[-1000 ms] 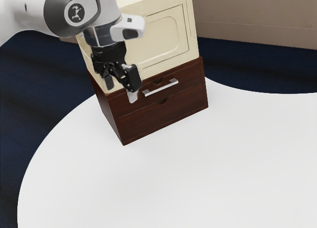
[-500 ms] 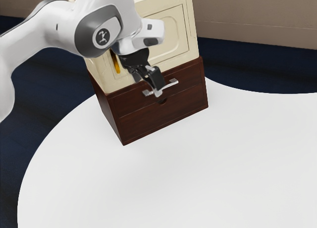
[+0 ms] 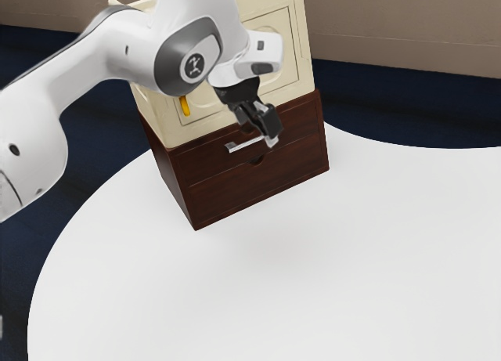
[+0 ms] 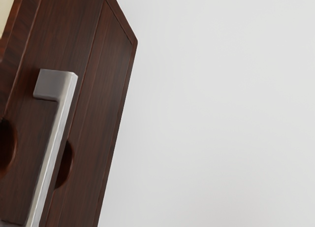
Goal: Pull the drawer handle with one arm to open the drawer
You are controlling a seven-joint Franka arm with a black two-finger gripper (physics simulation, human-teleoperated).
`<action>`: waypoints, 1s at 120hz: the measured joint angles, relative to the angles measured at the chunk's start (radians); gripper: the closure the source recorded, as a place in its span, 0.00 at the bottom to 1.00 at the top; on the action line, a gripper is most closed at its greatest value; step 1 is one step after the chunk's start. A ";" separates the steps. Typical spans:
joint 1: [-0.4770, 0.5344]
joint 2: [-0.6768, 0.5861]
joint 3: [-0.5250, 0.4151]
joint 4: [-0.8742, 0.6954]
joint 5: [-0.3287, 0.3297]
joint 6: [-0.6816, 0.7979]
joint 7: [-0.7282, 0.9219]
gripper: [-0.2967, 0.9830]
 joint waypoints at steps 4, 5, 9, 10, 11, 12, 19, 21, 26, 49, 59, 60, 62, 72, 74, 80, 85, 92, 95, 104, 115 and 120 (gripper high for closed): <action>0.000 0.012 0.000 0.014 0.009 0.001 0.002 0.29; -0.001 0.014 0.000 0.018 0.011 0.002 0.003 0.29; 0.000 0.022 0.000 0.027 0.021 0.003 0.005 0.32; 0.000 0.024 0.000 0.028 0.023 0.003 0.005 0.32; -0.001 0.026 0.000 0.030 0.026 0.003 0.006 0.33; -0.001 0.027 0.000 0.032 0.029 0.003 0.007 0.33; 0.000 0.043 0.003 0.050 0.043 0.004 0.012 0.39; -0.001 0.047 0.007 0.052 0.046 0.005 0.013 0.40; 0.000 0.056 0.014 0.060 0.053 0.005 0.017 0.44; -0.001 0.091 0.023 0.080 0.080 0.007 0.029 0.51; -0.001 0.101 0.024 0.088 0.091 0.007 0.034 0.53; 0.000 0.102 0.024 0.089 0.091 0.007 0.034 0.53; 0.000 0.105 0.024 0.091 0.093 0.007 0.035 0.53; 0.000 0.116 0.035 0.100 0.098 0.007 0.039 0.54; 0.000 0.119 0.038 0.103 0.099 0.008 0.039 0.54; 0.000 0.126 0.046 0.109 0.101 0.008 0.042 0.54; 0.000 0.131 0.049 0.113 0.101 0.008 0.044 0.54; 0.001 0.139 0.051 0.115 0.102 0.008 0.046 0.54; 0.001 0.143 0.052 0.116 0.102 0.008 0.047 0.54; 0.001 0.152 0.052 0.116 0.102 0.009 0.050 0.55; 0.001 0.162 0.052 0.116 0.100 0.009 0.052 0.56; 0.001 0.166 0.052 0.116 0.100 0.010 0.053 0.57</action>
